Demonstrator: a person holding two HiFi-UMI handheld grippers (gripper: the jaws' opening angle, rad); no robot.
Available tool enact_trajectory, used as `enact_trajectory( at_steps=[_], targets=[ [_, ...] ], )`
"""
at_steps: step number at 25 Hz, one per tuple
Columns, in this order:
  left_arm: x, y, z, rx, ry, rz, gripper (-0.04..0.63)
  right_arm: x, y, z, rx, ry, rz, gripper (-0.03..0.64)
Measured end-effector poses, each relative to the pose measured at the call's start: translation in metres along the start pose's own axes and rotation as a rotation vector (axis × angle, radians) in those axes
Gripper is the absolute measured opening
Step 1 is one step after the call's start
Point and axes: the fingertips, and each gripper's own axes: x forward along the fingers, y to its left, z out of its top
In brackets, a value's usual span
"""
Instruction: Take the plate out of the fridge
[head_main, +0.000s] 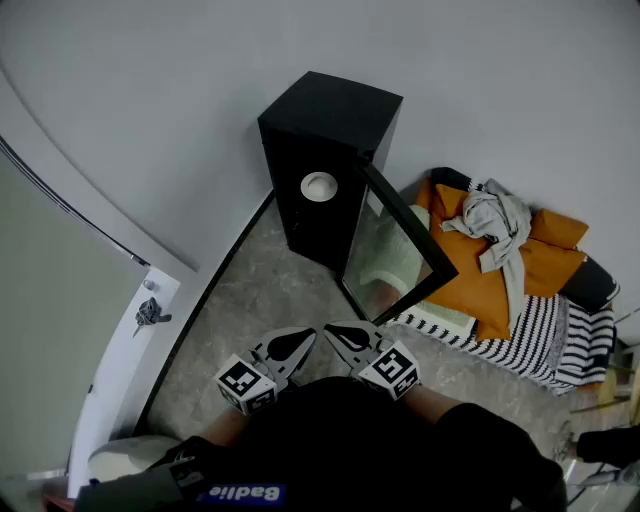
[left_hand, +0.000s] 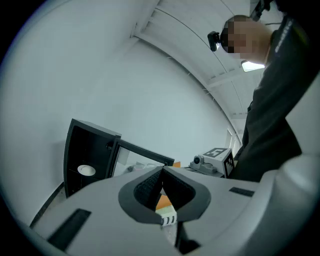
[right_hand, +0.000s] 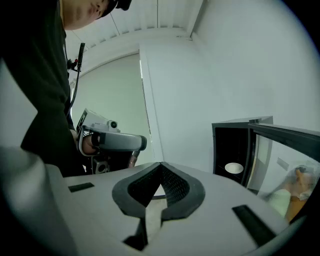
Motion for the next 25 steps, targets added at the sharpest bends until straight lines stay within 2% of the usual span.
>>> enact_trajectory(
  at_steps=[13, 25],
  targets=[
    [-0.001, 0.003, -0.003, -0.004, -0.005, 0.012, 0.008, 0.002, 0.0, -0.002, -0.014, 0.005, 0.006, 0.011],
    [0.005, 0.003, -0.001, -0.001, 0.005, 0.025, 0.008, -0.001, -0.01, -0.002, 0.03, -0.001, 0.01, 0.011]
  ],
)
